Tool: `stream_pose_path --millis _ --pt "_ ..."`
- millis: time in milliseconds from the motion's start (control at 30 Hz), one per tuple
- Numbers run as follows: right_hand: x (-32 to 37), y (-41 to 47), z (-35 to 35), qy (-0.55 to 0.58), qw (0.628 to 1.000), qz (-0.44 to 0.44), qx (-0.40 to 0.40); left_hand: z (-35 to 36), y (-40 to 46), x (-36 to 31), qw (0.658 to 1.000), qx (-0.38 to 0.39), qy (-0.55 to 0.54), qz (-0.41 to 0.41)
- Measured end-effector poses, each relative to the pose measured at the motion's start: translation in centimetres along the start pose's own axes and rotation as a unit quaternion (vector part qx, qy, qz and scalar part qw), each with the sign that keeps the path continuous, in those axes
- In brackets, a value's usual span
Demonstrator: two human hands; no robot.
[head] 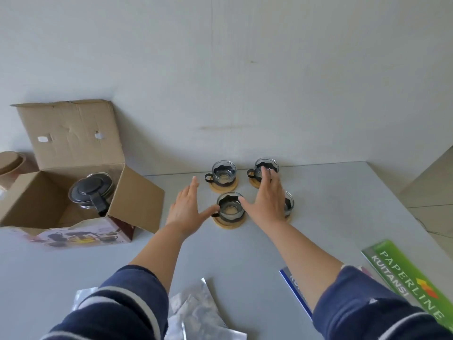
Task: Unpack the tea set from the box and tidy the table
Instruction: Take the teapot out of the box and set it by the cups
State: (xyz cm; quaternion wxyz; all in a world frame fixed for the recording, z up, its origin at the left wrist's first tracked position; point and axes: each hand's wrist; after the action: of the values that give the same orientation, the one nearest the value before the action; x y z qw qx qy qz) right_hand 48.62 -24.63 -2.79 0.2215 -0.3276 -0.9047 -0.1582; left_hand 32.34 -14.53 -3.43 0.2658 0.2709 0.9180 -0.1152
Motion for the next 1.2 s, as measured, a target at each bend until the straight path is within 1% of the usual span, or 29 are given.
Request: stream_pose_path --millis 100,200,333,400,467,567,633,667,733,800,867,900,967,1000,1100,1133,1200 --pt "4.7 -0.5 0.7 0.010 0.998 -0.037 0.042 -3.8 -0.5 2.2 0.997 -0.074 0.013 0.006" --pt "10.1 -1.2 1.9 0.057 0.994 -0.061 0.076 -8.3 -1.3 5.3 0.989 -0.142 0.039 0.017" --pt "18.1 -3.4 3.5 0.100 0.982 -0.081 0.135 -13.6 -3.3 11.0 0.970 -0.227 0.075 -0.033" --pt "22.1 -4.7 4.4 0.131 0.976 -0.072 0.158 -15.8 -4.4 14.3 0.965 -0.234 0.091 -0.072" --pt "25.5 -5.7 5.6 0.152 0.971 -0.046 0.177 -17.5 -5.4 17.5 0.968 -0.201 0.111 -0.097" --pt "29.2 -6.2 7.5 0.113 0.977 -0.025 0.176 -18.7 -6.7 21.8 0.968 -0.148 0.155 -0.134" --pt "31.3 -6.6 8.3 0.076 0.982 -0.007 0.172 -18.9 -7.7 24.0 0.965 -0.147 0.128 -0.177" --pt "32.1 -6.6 8.7 0.054 0.983 0.012 0.173 -18.9 -8.1 24.8 0.962 -0.155 0.090 -0.204" --pt "33.4 -6.6 9.6 0.016 0.983 0.054 0.175 -19.1 -8.5 26.0 0.948 -0.174 -0.030 -0.266" --pt "34.2 -6.5 10.4 0.004 0.979 0.086 0.183 -19.2 -8.4 26.9 0.929 -0.154 -0.146 -0.303" --pt "34.3 -6.3 11.0 -0.022 0.978 0.098 0.182 -18.9 -8.1 27.3 0.926 -0.118 -0.216 -0.287" --pt "34.3 -6.1 11.4 -0.038 0.978 0.103 0.179 -18.8 -8.0 27.2 0.924 -0.114 -0.247 -0.269" --pt "34.5 -6.0 11.7 -0.041 0.974 0.123 0.184 -18.9 -7.9 26.7 0.916 -0.139 -0.296 -0.231" --pt "34.7 -6.0 11.9 -0.046 0.972 0.125 0.194 -19.0 -7.9 26.5 0.916 -0.160 -0.299 -0.216" --pt "35.0 -5.9 12.6 -0.075 0.967 0.113 0.216 -19.2 -8.1 25.9 0.930 -0.210 -0.247 -0.172" --pt "35.0 -5.9 12.8 -0.086 0.965 0.109 0.222 -19.1 -8.1 26.0 0.937 -0.217 -0.230 -0.151" --pt "35.0 -5.9 12.9 -0.100 0.962 0.104 0.230 -19.0 -7.9 26.1 0.951 -0.201 -0.202 -0.123"
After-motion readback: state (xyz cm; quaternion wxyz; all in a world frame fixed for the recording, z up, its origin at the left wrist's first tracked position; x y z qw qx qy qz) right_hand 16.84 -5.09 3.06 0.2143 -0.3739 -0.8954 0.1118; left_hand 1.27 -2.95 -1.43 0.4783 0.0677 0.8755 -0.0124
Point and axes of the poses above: each hand's wrist, its own y-axis towards the middle knuckle, its own z-axis out of the palm, x = y × z, and after that the axes turned 2 degrees about -z, right-handed
